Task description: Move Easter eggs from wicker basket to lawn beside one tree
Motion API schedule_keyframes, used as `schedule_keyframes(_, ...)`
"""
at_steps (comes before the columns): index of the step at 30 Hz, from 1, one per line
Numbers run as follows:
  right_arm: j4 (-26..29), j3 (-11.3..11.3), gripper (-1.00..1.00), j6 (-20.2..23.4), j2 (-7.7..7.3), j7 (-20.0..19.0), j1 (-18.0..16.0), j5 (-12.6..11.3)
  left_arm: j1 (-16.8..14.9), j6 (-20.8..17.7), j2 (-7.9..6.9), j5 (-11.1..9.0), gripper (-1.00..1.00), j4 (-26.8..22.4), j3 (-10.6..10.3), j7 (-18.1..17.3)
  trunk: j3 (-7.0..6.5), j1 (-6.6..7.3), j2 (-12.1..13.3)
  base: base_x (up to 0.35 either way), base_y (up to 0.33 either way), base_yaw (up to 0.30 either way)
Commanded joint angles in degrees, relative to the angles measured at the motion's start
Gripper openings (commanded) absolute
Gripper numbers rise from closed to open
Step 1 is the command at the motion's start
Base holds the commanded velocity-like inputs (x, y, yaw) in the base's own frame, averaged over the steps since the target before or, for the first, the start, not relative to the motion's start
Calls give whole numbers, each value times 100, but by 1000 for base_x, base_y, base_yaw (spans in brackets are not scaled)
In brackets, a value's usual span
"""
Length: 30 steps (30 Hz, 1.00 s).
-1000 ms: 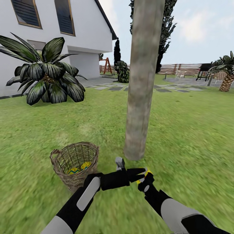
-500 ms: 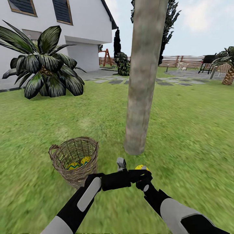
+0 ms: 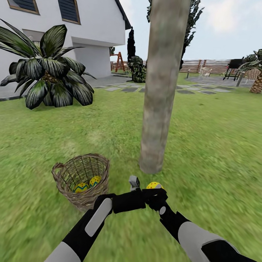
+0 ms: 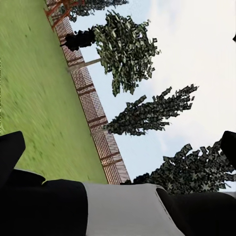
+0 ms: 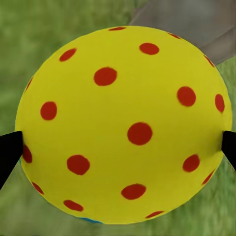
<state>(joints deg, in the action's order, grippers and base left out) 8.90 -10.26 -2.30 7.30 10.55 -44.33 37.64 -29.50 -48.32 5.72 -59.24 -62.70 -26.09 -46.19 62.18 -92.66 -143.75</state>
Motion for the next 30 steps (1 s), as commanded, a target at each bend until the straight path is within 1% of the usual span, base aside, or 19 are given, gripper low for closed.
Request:
schedule_keyframes(1, -11, -46, -100, -12, -1, 35, -5, -12, -3, -29, 0, -24, 100, 3, -1, -4, 5, -2, -2, 330, 0, 0)
schedule_keyframes(7, -11, -46, -100, -16, 0, 34, -5, -11, -3, -29, 0, -29, 100, -5, -1, -4, 5, -2, -2, 290, 0, 0)
schedule_keyframes(11, -11, -54, -100, 19, 0, 34, -5, -11, -3, -29, 0, -32, 100, 1, -1, -19, 5, -2, -2, 33, 0, 0)
schedule_keyframes(13, -11, -55, -100, 11, 0, 34, -5, -11, -3, -26, 0, -87, 100, -4, -3, -28, 5, -2, -2, 2, 0, 0)
schedule_keyframes(14, -11, -55, -100, -6, 0, 34, -5, -12, -3, -24, 0, -167, 100, -3, -6, -30, 27, -5, -3, 0, 0, 0)
schedule_keyframes(17, -11, -51, -100, -15, -3, 34, -5, -18, -3, -31, -8, -200, 100, -15, -5, -30, 94, -12, -7, 0, 0, 0)
schedule_keyframes(19, -6, -44, -100, -23, -11, 38, -5, -20, -3, -49, -49, -209, 100, -245, -2, -30, 138, -18, -10, 0, 0, 0)
schedule_keyframes(20, -4, -37, -100, -24, -15, 40, -5, -20, -3, -56, -109, -216, 100, -361, -2, -30, 160, -20, -11, 0, 0, 0)
schedule_keyframes(21, -3, -32, -100, -26, -17, 42, -5, -20, -3, -61, -190, -279, 100, -513, -2, -30, 182, -23, -12, 0, 0, 0)
schedule_keyframes(23, 0, -27, -100, -28, -18, 67, -5, -23, -3, -63, -370, -613, 100, -713, -1, -25, 204, -25, -14, 0, 0, 0)
schedule_keyframes(24, 10, -22, -100, -29, -18, 81, -5, -27, -3, -64, -523, -858, 100, -828, -1, -23, 204, -25, -14, 0, 0, 0)
schedule_keyframes(25, 13, -21, -100, -28, -18, 85, -5, -28, -3, -64, -634, -986, 100, -929, -1, -22, 204, -25, -14, 0, 0, 0)
schedule_keyframes(27, 15, -20, -100, -28, -18, 87, -5, -28, -3, -69, -777, -1078, 100, -1033, 0, -35, 204, -25, -14, 0, 0, 0)
schedule_keyframes(28, 15, -20, -100, -30, -18, 87, -5, -29, -3, -71, -906, -1194, 100, -1138, 5, -44, 204, -25, -14, 0, 0, 0)
schedule_keyframes(29, 15, -20, -100, -32, -18, 87, -5, -29, -3, -69, -1048, -1356, 100, -1238, 6, -47, 227, -28, -15, 0, 0, 0)
schedule_keyframes(30, 15, -18, -100, -30, -18, 89, -5, -29, -3, -66, -1218, -1570, 100, -1349, 7, -47, 249, -31, -17, 0, 0, 0)
